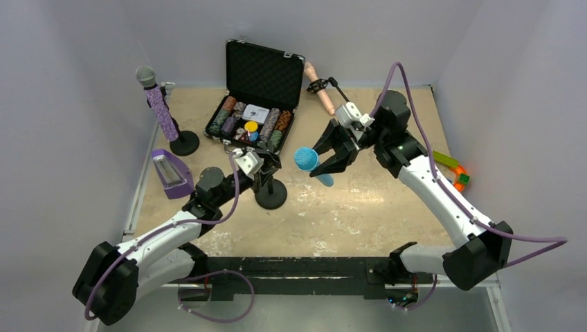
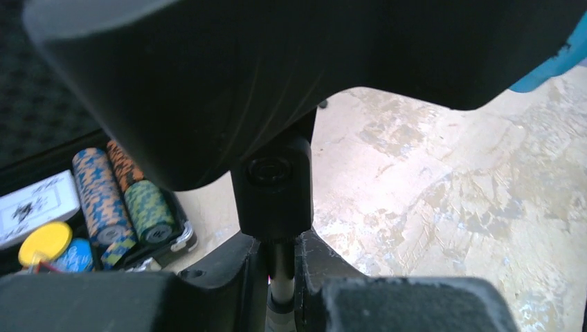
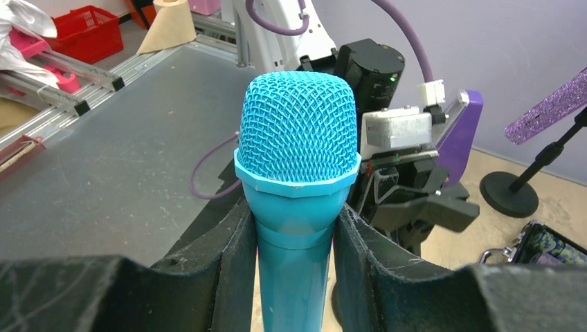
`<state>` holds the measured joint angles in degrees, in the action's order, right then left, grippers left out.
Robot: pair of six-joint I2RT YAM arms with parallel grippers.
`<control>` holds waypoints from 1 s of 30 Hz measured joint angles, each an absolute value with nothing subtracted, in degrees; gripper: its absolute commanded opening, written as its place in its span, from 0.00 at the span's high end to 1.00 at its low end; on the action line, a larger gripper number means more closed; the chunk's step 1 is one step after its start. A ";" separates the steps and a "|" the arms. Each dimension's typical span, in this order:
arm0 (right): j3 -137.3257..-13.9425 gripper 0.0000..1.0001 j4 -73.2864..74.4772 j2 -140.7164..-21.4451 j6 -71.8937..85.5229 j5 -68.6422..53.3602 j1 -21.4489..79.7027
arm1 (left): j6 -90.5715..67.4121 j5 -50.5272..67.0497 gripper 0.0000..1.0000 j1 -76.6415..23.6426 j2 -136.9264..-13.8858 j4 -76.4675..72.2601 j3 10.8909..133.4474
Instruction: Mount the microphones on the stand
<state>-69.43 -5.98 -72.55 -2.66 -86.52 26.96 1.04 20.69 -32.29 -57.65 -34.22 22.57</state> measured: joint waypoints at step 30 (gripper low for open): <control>-62.35 1.00 -12.93 -68.51 4.95 -77.76 18.35 | -5.91 -40.18 0.18 -59.29 -75.50 -51.29 31.68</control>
